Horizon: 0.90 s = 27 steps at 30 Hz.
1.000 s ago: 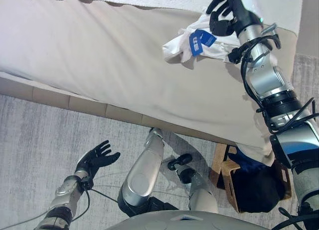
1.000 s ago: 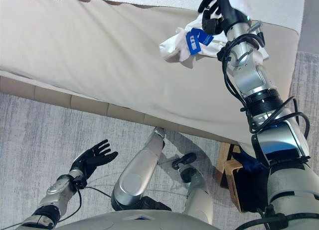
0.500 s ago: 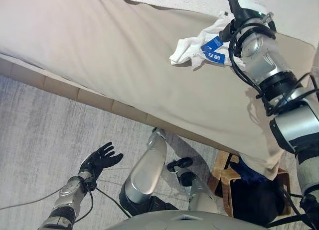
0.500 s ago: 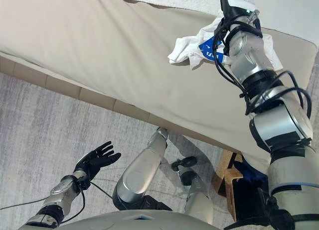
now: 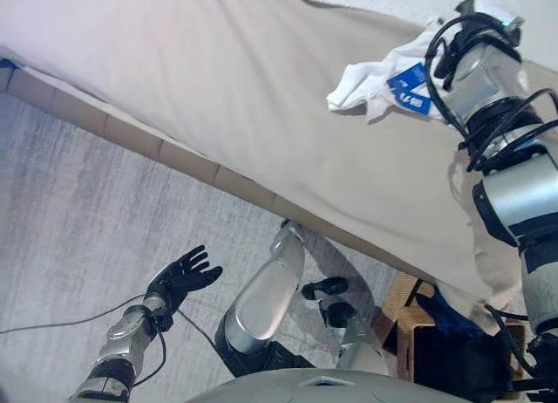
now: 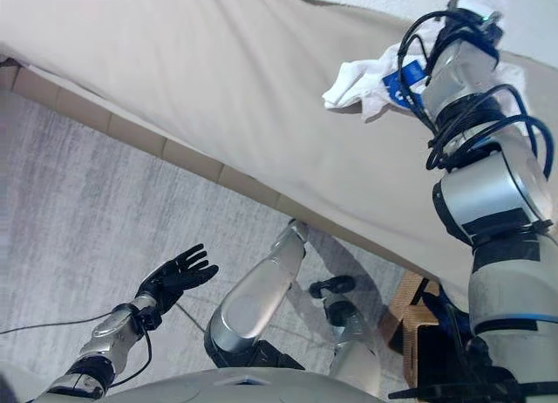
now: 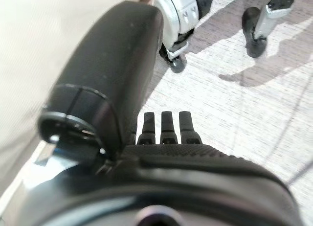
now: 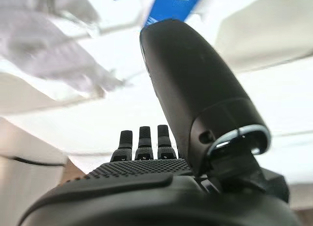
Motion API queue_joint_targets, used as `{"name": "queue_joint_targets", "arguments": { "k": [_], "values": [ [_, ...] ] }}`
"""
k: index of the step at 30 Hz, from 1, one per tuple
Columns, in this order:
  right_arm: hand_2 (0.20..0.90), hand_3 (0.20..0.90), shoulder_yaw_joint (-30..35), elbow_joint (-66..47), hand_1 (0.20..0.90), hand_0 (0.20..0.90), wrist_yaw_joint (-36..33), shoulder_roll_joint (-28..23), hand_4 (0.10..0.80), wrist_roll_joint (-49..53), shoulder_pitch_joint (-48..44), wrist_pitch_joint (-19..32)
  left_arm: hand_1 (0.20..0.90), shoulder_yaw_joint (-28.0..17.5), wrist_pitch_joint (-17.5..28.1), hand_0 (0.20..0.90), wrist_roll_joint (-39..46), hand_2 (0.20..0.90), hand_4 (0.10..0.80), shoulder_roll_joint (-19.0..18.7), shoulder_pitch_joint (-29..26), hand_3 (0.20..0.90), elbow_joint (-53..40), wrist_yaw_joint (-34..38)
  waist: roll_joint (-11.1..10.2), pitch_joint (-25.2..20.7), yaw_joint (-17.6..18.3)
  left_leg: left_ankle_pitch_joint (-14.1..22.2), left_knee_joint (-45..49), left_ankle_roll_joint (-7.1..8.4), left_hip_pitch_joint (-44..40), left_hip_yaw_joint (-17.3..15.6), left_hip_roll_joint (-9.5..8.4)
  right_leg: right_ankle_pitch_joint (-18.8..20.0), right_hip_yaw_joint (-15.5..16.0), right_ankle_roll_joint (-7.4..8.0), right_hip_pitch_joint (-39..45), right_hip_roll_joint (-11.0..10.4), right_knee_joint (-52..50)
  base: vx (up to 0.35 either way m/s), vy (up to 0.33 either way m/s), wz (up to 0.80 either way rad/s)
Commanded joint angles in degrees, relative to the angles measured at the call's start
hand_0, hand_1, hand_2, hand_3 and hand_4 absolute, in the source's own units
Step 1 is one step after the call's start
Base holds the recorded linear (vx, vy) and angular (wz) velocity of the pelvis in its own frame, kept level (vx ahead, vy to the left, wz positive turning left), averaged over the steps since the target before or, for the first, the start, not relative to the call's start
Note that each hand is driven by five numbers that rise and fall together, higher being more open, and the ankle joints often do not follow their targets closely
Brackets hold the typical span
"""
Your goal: Pick up the clothes from the bed and place them into the basket
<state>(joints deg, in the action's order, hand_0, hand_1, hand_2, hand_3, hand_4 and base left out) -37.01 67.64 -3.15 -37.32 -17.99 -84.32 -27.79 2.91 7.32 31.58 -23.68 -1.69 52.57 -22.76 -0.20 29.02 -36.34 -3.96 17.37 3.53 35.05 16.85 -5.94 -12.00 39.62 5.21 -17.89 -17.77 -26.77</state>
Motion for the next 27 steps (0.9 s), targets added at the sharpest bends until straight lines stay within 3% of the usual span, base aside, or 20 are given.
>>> {"name": "queue_joint_targets", "arguments": {
  "k": [1, 11, 15, 20, 21, 27],
  "values": [
    [0.9, 0.9, -6.13, -3.25, 0.9, 0.9, 0.91, -4.04, 0.8, -1.34, -5.74, -0.65, 0.9, 0.84, 1.47, 0.9, 1.37, 0.9, 0.8, -3.19, 6.26, 0.9, 0.49, -3.06, 1.51, 0.78, -1.84, 1.34, -1.93, -3.49, 1.4, -4.23, 1.71, 4.66, 0.29, 0.07, 1.55, -1.76, -4.79, -0.02, 0.006, 0.12],
    [0.9, 0.9, -6.87, -1.48, 0.9, 0.9, 6.4, -4.68, 0.8, -2.8, -3.92, 0.37, 0.9, 1.14, 2.41, 0.9, 4.42, 0.9, 0.8, -4.32, 6.37, 0.9, -1.54, -4.56, 1.34, 0.78, -1.37, 0.52, -1.23, -3.35, 6.6, -4.14, 2.29, 3.98, 0.88, 0.51, -4.19, -0.71, -4.83, -0.013, -0.02, -0.04],
    [0.9, 0.9, -7.48, -1.27, 0.9, 0.9, 13.95, -4.81, 0.8, -3.98, -2.59, 2.57, 0.9, 0.87, 2.6, 0.9, 4.61, 0.9, 0.8, -5.43, 6.18, 0.9, -2.34, -4.43, 0.36, 0.78, -1.04, 0.83, -0.68, -3.32, 7.31, -3.78, 2.68, 4.81, 0.68, 0.91, -5.36, -0.08, -4.48, 0.021, -0.054, -0.01],
    [0.9, 0.9, -7.93, -1.41, 0.9, 0.9, 14.64, -4.84, 0.8, -3.69, -2.28, 3.91, 0.9, 0.78, 2.32, 0.9, 4.27, 0.9, 0.8, -5.86, 6.01, 0.9, -2.68, -4.28, 0.04, 0.78, -0.95, 0.88, -0.66, -3.28, 7.2, -3.72, 2.78, 5.06, 0.75, 1.02, -5.18, 0.16, -4.12, 0.009, -0.028, -0.01],
    [0.3, 0.2, -8.7, -2.88, 0.3, 0.3, 10.55, -4.96, 0.1, -1.2, -2.41, 8.56, 0.9, 0.82, 2.14, 0.9, 4.23, 0.9, 0.8, -7.18, 5.38, 0.9, -2.85, -3.73, -1.01, 0.78, -0.4, 1.16, -0.94, -3.46, 6.6, -4.09, 2.75, 7.02, 0.76, 1.81, -4.43, 0.94, -2.64, 0.028, -0.119, -0.05],
    [0.3, 0.2, -5.37, -9.36, 0.3, 0.3, 1.65, -4.47, 0.1, 0.67, -1.88, 12.27, 0.9, 0.0, 4.07, 0.9, 2.78, 0.9, 0.8, -7.44, 5.18, 0.9, -1.05, -1.6, -2.83, 0.78, 1.61, 3.01, -0.61, -3.73, 3.59, -5.32, 3.77, 8.79, -1.19, 2.07, -3.26, 1.97, -1.91, 0.002, -0.08, -0.24]
  ]
}}
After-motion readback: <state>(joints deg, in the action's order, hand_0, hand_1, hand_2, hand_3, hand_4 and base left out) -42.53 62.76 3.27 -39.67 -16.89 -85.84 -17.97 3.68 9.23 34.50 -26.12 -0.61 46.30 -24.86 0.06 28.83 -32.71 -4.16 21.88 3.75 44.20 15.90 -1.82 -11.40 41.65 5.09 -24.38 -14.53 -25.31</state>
